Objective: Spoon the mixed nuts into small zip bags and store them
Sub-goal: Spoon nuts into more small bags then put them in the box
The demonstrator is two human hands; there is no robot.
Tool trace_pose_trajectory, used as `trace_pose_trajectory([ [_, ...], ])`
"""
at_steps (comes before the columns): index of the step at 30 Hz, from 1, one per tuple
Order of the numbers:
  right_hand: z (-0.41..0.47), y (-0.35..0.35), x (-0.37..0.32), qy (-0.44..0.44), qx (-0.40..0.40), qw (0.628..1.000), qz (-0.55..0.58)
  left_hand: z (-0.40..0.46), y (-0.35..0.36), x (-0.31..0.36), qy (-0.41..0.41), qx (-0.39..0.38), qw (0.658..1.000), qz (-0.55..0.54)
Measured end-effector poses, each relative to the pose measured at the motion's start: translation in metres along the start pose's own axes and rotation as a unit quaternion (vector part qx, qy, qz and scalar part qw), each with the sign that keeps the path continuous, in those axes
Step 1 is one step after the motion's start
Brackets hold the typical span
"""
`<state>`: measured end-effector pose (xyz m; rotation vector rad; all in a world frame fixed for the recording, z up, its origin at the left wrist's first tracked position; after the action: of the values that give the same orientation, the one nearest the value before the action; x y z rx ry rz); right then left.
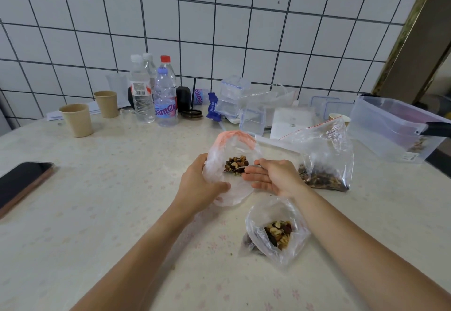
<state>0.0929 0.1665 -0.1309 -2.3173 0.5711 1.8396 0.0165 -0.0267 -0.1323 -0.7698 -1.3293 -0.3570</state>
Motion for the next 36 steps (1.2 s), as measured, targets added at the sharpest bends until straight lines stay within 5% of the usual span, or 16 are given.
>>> trace_pose_trajectory([
  [8,0.001,-0.004,0.007,-0.012,-0.035,0.999,0.032,0.001,-0.005,0.007,0.044,0.045,0.997,-0.055],
  [26,-0.020,-0.010,-0.010,-0.064,-0.028,0.997,0.024,0.003,-0.026,0.006,0.010,0.106,0.993,0.058],
  [36,-0.085,-0.028,-0.053,-0.127,-0.021,0.992,-0.018,-0.027,-0.028,0.052,0.218,0.171,0.953,0.123],
])
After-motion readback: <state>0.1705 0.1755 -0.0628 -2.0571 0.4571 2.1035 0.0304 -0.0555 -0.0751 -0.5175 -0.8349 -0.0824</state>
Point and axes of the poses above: each hand's wrist, its own z-axis towards the middle knuckle, its own y-axis out of the palm, x = y × z, the point moved 6 cm from there along z, towards the middle knuckle, and after that the axes turned 15 degrees about -x, right-handed, at the moved point
